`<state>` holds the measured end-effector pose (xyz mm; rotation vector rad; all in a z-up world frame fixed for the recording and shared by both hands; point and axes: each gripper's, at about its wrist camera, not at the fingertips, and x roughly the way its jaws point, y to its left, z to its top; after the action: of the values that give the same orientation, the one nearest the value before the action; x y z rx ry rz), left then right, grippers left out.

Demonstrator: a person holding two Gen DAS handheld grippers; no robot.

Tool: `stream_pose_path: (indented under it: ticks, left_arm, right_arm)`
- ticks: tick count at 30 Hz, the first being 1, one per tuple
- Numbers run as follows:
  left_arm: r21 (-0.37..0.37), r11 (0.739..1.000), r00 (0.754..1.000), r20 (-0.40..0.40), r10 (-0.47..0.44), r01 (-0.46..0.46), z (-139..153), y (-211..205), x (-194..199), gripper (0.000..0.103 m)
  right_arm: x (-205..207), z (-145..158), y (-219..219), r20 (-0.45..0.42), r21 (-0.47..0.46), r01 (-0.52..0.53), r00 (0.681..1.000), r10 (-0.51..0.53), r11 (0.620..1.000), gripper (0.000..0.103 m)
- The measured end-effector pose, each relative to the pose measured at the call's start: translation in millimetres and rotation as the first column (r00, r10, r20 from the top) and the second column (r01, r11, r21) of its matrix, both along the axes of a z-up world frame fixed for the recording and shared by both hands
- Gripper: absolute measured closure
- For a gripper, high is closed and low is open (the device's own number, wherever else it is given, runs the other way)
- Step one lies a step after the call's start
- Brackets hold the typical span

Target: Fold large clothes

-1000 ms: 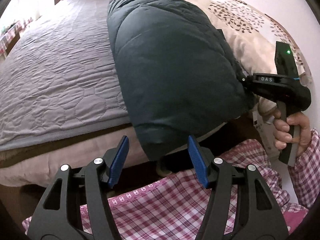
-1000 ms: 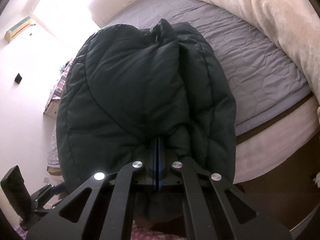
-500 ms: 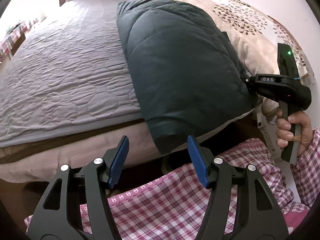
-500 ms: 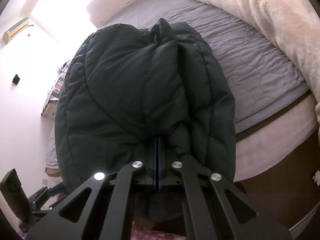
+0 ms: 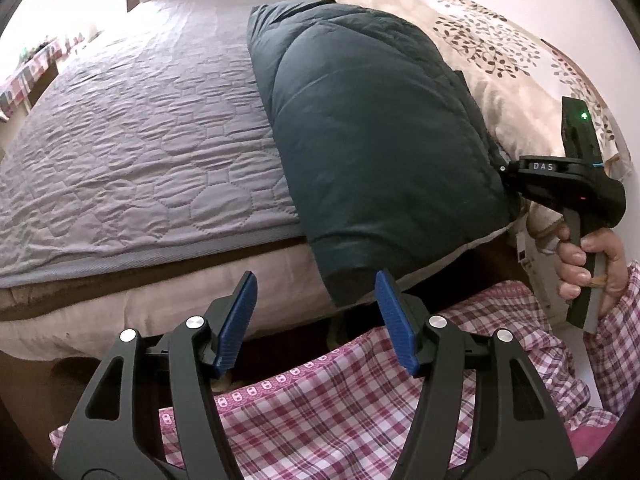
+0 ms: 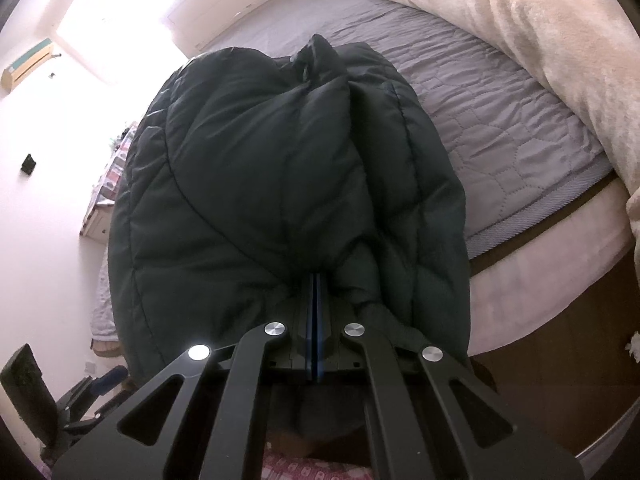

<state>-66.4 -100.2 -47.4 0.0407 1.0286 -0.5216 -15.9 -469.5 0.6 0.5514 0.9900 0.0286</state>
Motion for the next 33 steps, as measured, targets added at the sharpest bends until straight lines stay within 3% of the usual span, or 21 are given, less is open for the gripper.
stream_pose_path:
  ticks: [5,11,19,24,27,33]
  left_arm:
    - [-0.021,1.0,1.0,-0.018,0.005,-0.006,-5.2,2.3,4.6,0.034]
    - [-0.11,0.994,1.0,-0.017,0.017,-0.018,-0.1,13.6,14.1,0.025]
    - [-0.278,0.959,0.997,-0.073,0.038,-0.057,12.7,24.7,37.5,0.017]
    - [-0.345,0.933,0.985,-0.166,0.047,-0.103,8.1,12.9,61.9,0.016]
    - [-0.365,0.924,0.98,-0.191,0.051,-0.119,4.5,-0.2,73.2,0.015]
    - [-0.332,0.935,0.972,-0.231,0.043,-0.121,-12.1,-28.2,91.1,0.012]
  right_arm:
    - [-0.1,-1.5,-2.9,0.001,0.022,0.005,1.0,-0.005,1.0,0.103]
    - [-2.1,-3.3,-10.8,0.001,0.059,0.008,1.0,-0.008,0.998,0.103]
    - [-8.8,-5.5,-22.1,0.007,0.112,-0.008,1.0,0.008,0.994,0.103]
    - [-10.3,-5.9,-27.5,0.009,0.122,-0.021,1.0,0.02,0.992,0.103]
    - [-12.5,-9.0,-29.0,0.017,0.132,-0.023,1.0,0.021,0.991,0.103]
    - [-17.3,-16.3,-37.1,0.035,0.164,-0.028,0.999,0.023,0.986,0.103]
